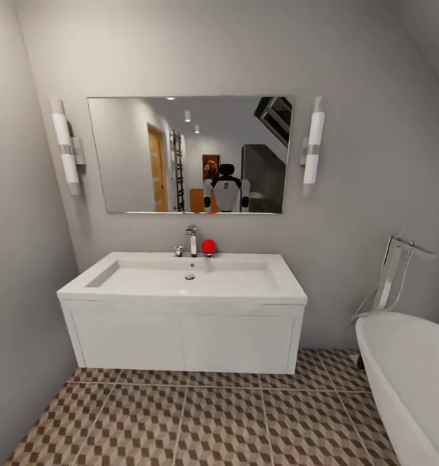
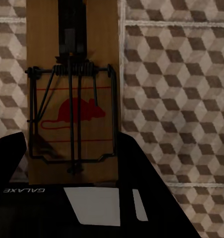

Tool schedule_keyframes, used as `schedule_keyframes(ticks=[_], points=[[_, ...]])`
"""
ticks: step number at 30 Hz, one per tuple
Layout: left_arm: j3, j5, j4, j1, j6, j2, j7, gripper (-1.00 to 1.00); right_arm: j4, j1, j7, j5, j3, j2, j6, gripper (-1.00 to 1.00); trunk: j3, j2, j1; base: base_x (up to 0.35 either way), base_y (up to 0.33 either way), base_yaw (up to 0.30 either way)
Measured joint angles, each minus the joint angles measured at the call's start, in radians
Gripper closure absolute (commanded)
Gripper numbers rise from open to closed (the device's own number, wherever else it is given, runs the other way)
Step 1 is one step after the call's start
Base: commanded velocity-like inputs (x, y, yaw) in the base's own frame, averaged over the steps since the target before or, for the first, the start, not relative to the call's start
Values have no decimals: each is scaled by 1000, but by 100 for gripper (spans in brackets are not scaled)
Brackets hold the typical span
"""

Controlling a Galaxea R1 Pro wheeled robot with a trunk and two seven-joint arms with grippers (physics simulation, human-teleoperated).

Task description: Take the four mousetraps from the cabinet in the bathroom and place them on the bathroom floor. Make sure all four end up on the same floor surface, and ensure that at least two of them are either under or directly next to the same bathroom sink.

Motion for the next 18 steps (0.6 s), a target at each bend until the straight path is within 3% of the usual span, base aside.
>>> schedule_keyframes(ticks=[18], points=[[-1, -4, 0, 0, -1, -5, -1, 100, 0, 0, -1, -1, -1, -6, -1, 100, 0, 0, 0, 3, 0, 14]])
